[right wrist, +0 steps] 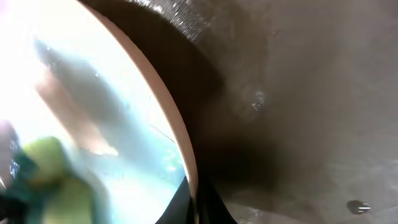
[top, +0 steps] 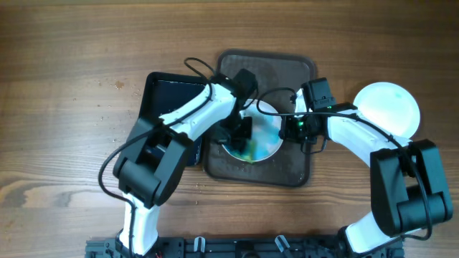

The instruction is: Clean dirty plates on tray and stack at the side

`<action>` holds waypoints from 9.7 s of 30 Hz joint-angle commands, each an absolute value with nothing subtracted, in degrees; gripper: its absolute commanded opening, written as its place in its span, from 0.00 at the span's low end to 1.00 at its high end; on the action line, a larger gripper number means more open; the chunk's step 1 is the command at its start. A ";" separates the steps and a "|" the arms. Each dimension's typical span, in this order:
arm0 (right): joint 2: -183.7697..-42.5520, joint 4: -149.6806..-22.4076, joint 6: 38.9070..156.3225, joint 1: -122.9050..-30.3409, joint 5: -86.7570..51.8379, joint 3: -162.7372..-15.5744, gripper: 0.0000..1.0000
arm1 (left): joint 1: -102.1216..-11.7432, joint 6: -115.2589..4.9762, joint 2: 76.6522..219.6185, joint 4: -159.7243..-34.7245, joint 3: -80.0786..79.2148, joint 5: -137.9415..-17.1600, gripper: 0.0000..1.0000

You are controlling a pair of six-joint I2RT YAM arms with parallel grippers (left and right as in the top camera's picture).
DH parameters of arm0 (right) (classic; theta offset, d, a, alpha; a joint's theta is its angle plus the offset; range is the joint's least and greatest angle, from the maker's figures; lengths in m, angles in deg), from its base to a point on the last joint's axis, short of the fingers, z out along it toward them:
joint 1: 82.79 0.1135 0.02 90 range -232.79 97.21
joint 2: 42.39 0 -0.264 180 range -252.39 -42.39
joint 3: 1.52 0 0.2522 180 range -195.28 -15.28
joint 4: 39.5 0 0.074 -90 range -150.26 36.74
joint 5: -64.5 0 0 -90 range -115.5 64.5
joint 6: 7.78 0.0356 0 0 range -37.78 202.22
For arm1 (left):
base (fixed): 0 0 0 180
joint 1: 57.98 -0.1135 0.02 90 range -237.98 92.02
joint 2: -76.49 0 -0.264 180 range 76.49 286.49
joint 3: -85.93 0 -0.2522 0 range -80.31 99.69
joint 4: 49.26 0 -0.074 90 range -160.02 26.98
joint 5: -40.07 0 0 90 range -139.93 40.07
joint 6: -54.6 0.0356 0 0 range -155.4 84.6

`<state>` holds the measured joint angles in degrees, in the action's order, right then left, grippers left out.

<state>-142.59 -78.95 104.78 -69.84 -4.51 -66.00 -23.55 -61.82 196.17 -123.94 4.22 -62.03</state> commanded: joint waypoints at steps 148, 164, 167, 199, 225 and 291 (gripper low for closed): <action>-144.93 -47.94 54.25 -25.49 -86.98 -97.01 0.04 | -64.37 -59.85 149.74 -134.02 5.95 -59.50 1.00; -143.55 -78.71 103.84 -37.71 -48.18 -97.04 0.04 | -64.37 -59.85 149.74 -134.02 5.97 -59.50 1.00; -137.87 -80.92 108.13 -48.74 -28.46 -97.04 0.04 | -64.37 -59.85 149.74 -134.02 5.95 -59.50 1.00; -118.18 -109.05 93.22 -104.83 10.68 -92.38 0.51 | -64.37 -59.85 149.74 -134.02 5.95 -59.50 1.00; -57.96 -84.81 79.21 -77.49 -13.73 -48.32 1.00 | -64.37 -59.85 149.74 -134.02 5.97 -59.50 1.00; -42.66 -52.26 82.25 -78.36 -13.93 -15.57 1.00 | -56.29 -38.85 76.67 -66.22 -79.97 -61.03 1.00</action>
